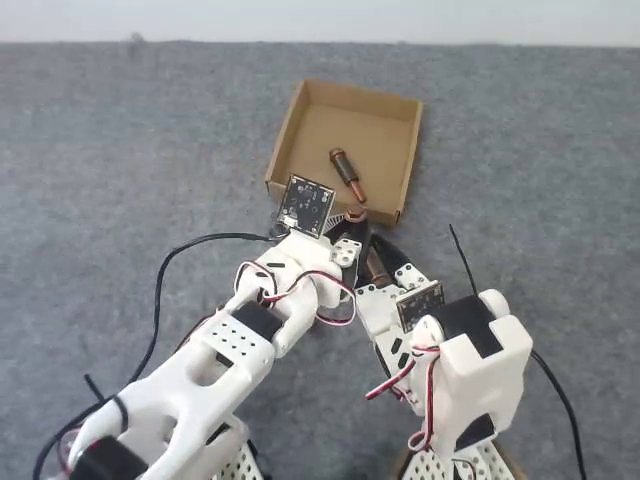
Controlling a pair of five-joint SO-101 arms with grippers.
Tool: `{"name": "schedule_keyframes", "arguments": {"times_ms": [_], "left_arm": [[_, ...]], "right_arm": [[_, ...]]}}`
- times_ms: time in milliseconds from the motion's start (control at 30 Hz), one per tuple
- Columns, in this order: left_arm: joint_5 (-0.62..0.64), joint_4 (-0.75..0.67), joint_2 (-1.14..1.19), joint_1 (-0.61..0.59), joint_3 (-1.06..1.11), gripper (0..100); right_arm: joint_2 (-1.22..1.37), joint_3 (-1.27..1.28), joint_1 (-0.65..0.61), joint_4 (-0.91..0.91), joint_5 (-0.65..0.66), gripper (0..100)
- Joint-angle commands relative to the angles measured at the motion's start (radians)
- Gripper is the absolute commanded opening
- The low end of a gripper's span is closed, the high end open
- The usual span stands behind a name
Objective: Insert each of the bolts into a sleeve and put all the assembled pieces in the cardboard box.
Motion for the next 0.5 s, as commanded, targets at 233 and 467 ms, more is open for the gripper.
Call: {"name": "schedule_keyframes", "arguments": {"times_ms": [233,467], "left_arm": [[0.003,-0.002,-0.057,-0.006,0.027,1],[0.008,0.005,-0.055,-0.006,0.031,15]], "right_arm": [[-0.044,0.003,0.05,-0.024,0.012,0.6],[-0.044,0.003,0.05,-0.024,0.012,0.6]]}}
